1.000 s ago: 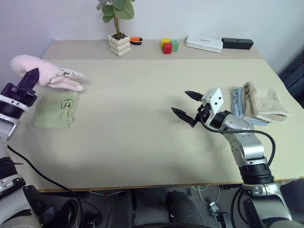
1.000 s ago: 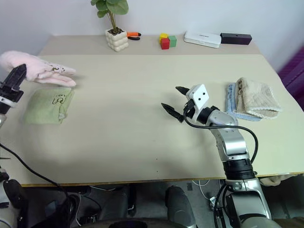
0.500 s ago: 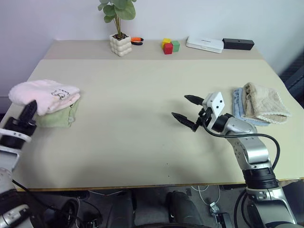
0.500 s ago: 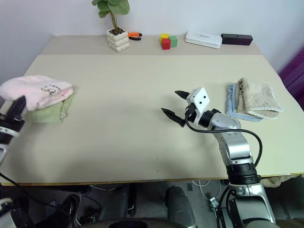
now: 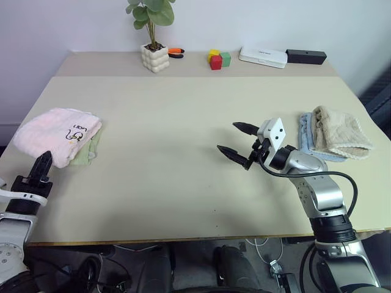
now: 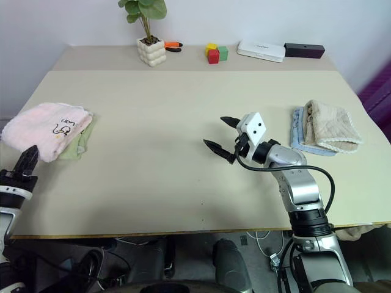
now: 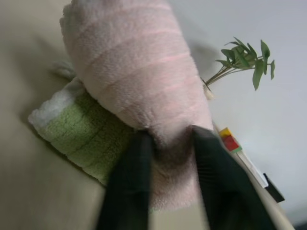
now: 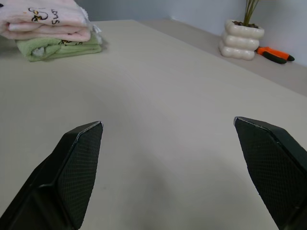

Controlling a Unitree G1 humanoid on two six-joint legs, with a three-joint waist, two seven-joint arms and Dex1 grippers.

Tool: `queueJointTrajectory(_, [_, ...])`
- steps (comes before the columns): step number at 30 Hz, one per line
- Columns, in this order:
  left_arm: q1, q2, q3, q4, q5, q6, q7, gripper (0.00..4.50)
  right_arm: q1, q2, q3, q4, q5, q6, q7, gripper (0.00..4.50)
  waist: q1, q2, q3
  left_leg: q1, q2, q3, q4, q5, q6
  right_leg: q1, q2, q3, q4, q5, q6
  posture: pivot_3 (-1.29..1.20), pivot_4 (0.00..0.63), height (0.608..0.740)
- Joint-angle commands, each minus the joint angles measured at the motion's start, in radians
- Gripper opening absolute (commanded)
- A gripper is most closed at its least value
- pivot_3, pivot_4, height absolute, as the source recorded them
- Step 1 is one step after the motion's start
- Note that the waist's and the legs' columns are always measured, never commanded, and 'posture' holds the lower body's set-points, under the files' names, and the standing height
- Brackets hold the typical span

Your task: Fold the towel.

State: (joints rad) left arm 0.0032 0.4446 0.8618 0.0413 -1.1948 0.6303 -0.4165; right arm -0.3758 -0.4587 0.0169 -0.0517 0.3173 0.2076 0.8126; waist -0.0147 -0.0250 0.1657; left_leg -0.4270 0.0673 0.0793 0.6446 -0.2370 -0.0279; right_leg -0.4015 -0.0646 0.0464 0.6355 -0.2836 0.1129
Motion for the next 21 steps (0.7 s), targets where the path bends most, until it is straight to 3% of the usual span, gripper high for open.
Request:
queueJointTrajectory(1, [0.010,0.008,0.033,-0.041,-0.048,-0.003,0.007,3.39,-0.021,0.003,-0.008,-0.018,0.004,-0.021,0.000,4.50,0.000,0.000,0.000,0.000,0.000,0.000,0.000,0.000,0.000,0.000,0.000,0.000,0.000,0.000,0.000,0.00,0.150,0.735])
queueJointTrajectory(3, [0.020,0.009,0.038,-0.039,-0.075,0.009,0.013,4.44,-0.020,0.003,-0.008,-0.018,0.004,-0.021,-0.001,4.50,-0.001,0.000,0.000,0.000,0.000,0.000,0.000,0.000,0.000,0.000,0.000,0.000,0.000,0.000,0.000,0.00,0.150,0.735])
queueJointTrajectory(11, [0.154,0.005,0.051,-0.103,-0.233,0.114,0.001,4.48,-0.013,-0.001,-0.013,-0.022,0.008,-0.019,0.000,4.50,-0.004,0.000,0.000,0.000,0.000,0.000,0.000,0.000,0.000,0.000,0.000,0.000,0.000,0.000,0.000,0.00,0.150,0.735])
queueJointTrajectory(16, [0.349,0.061,-0.056,-0.317,-0.263,0.229,-0.236,4.48,-0.001,-0.007,-0.064,-0.040,0.110,0.046,0.032,4.50,-0.004,-0.001,0.000,0.000,0.000,0.001,-0.001,-0.001,0.000,-0.001,-0.002,0.000,-0.002,-0.001,-0.003,0.00,0.150,0.735])
queueJointTrajectory(21, [0.325,0.145,-0.288,-0.605,-0.061,0.164,-0.358,4.48,0.059,-0.071,-0.105,-0.097,0.227,0.107,0.152,4.50,0.005,0.001,-0.001,0.000,0.000,0.000,-0.002,-0.003,-0.003,-0.004,-0.009,-0.002,-0.004,-0.001,-0.007,0.00,0.150,0.735])
